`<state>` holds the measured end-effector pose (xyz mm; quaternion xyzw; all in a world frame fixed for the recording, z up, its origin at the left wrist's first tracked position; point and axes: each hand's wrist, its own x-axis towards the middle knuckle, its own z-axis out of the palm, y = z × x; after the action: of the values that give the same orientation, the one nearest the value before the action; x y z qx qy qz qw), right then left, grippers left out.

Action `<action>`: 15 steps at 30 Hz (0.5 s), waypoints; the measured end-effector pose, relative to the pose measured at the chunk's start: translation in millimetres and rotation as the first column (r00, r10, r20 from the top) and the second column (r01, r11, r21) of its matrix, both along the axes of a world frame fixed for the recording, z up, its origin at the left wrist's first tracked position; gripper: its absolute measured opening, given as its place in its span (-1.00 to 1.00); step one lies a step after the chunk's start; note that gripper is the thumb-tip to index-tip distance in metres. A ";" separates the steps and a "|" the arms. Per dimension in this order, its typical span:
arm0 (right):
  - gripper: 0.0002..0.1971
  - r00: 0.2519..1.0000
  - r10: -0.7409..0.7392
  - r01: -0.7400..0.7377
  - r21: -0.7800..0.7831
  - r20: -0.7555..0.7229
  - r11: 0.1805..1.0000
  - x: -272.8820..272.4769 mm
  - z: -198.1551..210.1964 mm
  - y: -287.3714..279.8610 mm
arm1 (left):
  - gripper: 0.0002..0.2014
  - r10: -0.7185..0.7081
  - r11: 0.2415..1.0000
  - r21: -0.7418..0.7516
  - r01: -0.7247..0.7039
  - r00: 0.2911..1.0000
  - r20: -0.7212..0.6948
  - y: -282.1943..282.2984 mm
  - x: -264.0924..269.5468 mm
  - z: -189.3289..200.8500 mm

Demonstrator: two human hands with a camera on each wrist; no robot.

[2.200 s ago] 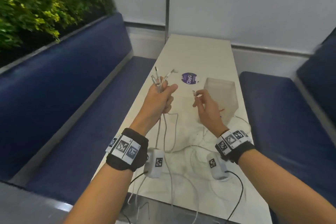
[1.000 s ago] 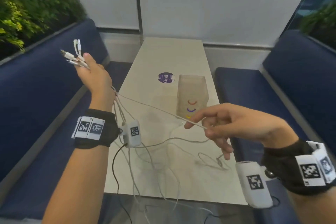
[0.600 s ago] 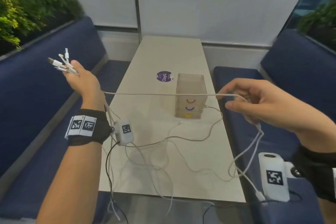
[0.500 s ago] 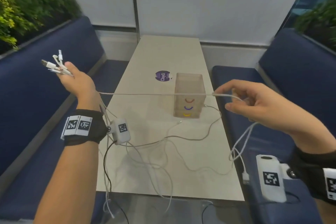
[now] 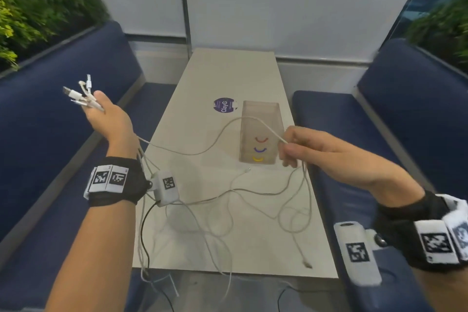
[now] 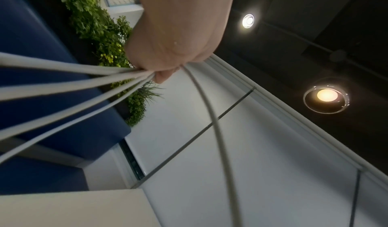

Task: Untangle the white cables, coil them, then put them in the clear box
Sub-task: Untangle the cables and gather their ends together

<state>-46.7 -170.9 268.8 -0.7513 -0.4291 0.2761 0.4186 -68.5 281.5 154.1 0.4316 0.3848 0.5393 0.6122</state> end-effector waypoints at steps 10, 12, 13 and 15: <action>-0.75 0.953 -0.277 0.298 0.205 -0.125 0.932 32.5 -5.2 -8.1 | -0.48 0.099 0.994 0.042 -0.098 0.995 -0.021 22.8 -16.9 -8.2; -0.79 0.926 -0.376 0.373 0.108 0.011 0.922 44.8 -19.7 -20.5 | -0.53 0.171 0.984 0.045 -0.171 0.985 -0.001 29.7 -25.4 -6.3; -0.82 0.908 -0.415 0.409 0.090 0.059 0.908 47.1 -26.3 -23.6 | -0.55 0.196 0.980 0.039 -0.196 0.981 0.005 34.6 -28.4 -7.2; -0.84 0.895 -0.445 0.440 0.113 0.027 0.891 46.0 -39.5 -22.0 | -0.57 0.191 0.981 0.029 -0.191 0.982 0.002 38.6 -30.7 -7.3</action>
<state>-0.7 -192.9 229.3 -0.8134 -0.2713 0.1313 0.4976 -99.2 320.1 146.8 0.4018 0.4170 0.6009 0.5510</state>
